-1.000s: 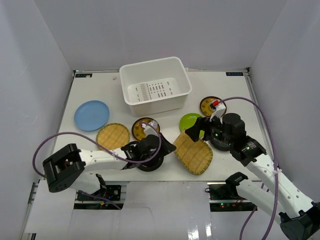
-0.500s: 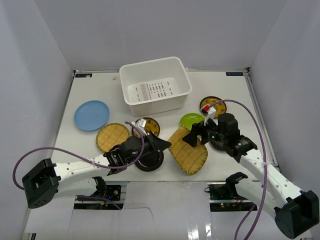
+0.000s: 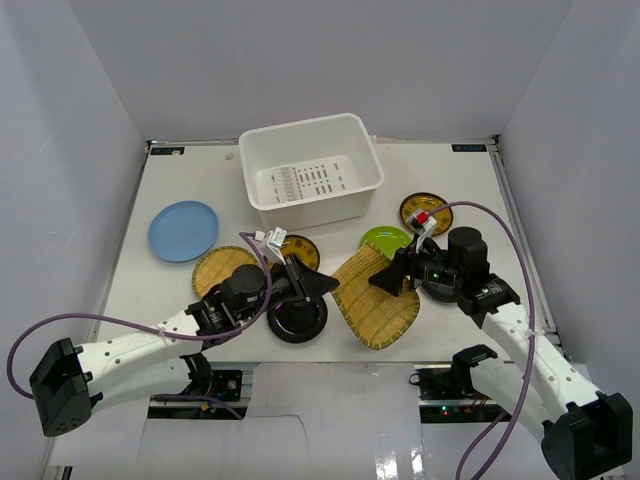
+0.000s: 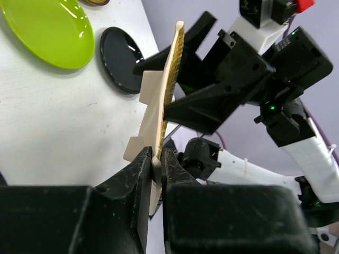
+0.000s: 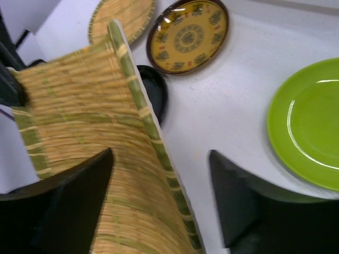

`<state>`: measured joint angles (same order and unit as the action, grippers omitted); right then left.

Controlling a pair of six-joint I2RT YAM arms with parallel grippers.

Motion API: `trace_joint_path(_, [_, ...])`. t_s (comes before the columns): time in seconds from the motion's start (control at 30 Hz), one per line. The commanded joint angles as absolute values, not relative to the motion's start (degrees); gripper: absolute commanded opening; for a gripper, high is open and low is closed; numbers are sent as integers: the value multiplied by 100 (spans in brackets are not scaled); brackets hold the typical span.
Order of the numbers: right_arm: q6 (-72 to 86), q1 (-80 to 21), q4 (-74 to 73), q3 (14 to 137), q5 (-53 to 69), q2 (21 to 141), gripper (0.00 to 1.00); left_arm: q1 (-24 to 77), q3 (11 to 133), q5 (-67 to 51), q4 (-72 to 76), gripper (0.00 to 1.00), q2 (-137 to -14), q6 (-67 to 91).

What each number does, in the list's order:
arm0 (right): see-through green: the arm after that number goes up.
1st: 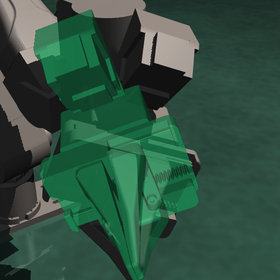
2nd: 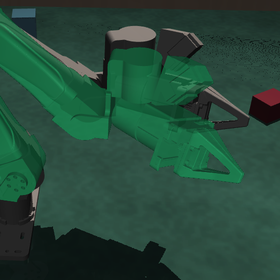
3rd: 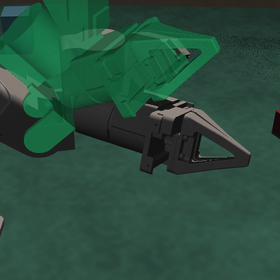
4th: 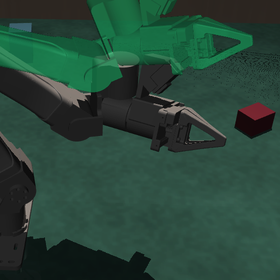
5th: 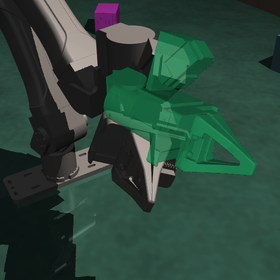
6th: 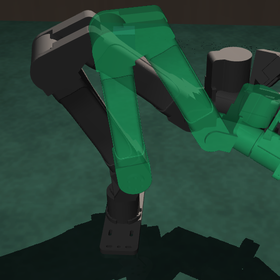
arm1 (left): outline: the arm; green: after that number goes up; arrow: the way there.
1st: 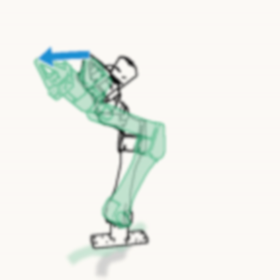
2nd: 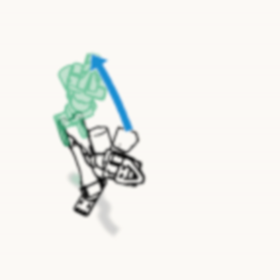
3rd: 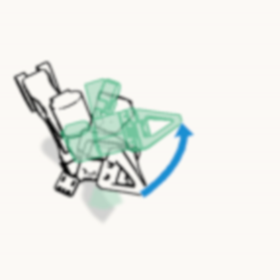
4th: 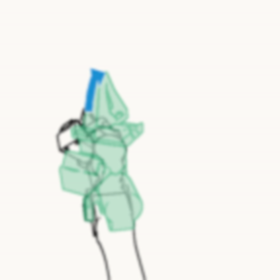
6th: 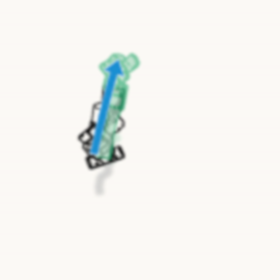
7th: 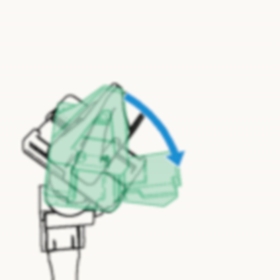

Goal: Place the plates into the plastic bin on the countertop

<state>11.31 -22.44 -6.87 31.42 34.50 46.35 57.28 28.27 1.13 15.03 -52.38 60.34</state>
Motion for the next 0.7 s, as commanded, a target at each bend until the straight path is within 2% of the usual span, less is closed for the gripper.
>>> trace_joint_path(0.0, [1203, -2197, -361, 3349, 4199, 4763, 71, 5660, 3181, -202, 1337, 0, -5027, 5775])
trace_joint_path(0.03, [1439, -2197, -247, 3314, 4593, 4816, 46, 5643, 3251, -150, 1223, 0, -4966, 5757])
trace_joint_path(0.1, [1669, -2197, 165, 3243, 4903, 4965, 26, 5643, 3331, -88, 1091, 0, -4896, 5609])
trace_joint_path(0.13, [1783, -2197, 237, 3234, 5026, 5009, 8, 5634, 3453, 104, 933, 0, -4835, 5529])
trace_joint_path(0.17, [2002, -2206, 464, 3234, 5106, 5079, 8, 5625, 3532, 149, 845, 0, -4808, 5459])
trace_joint_path(0.23, [2240, -2206, 702, 3339, 5247, 5115, 8, 5616, 3752, 306, 669, 7, -4755, 5248])
trace_joint_path(0.27, [2537, -2215, 834, 3392, 5247, 5133, 8, 5616, 3814, 369, 485, 27, -4677, 5169])
trace_joint_path(0.3, [2688, -2215, 1166, 3462, 5238, 5142, 8, 5616, 3910, 439, 353, 42, -4632, 5072])
trace_joint_path(0.37, [3013, -2224, 1423, 3831, 5108, 5238, 8, 5616, 4191, 762, -216, 64, -4536, 4747])
trace_joint_path(0.4, [3189, -2232, 1459, 4006, 5002, 5369, 8, 5616, 4262, 886, -429, 81, -4492, 4668])
trace_joint_path(0.43, [3234, -2259, 1450, 4199, 4897, 5448, 8, 5616, 4306, 1018, -866, 92, -4448, 4615])
trace_joint_path(0.47, [3269, -2276, 1433, 4549, 4661, 5597, 8, 5616, 4333, 1237, -1070, 98, -4325, 4571])
trace_joint_path(0.67, [3594, -2320, 1590, 5396, 3640, 6221, 8, 5608, 4008, 1801, -2547, 98, -3429, 4553])
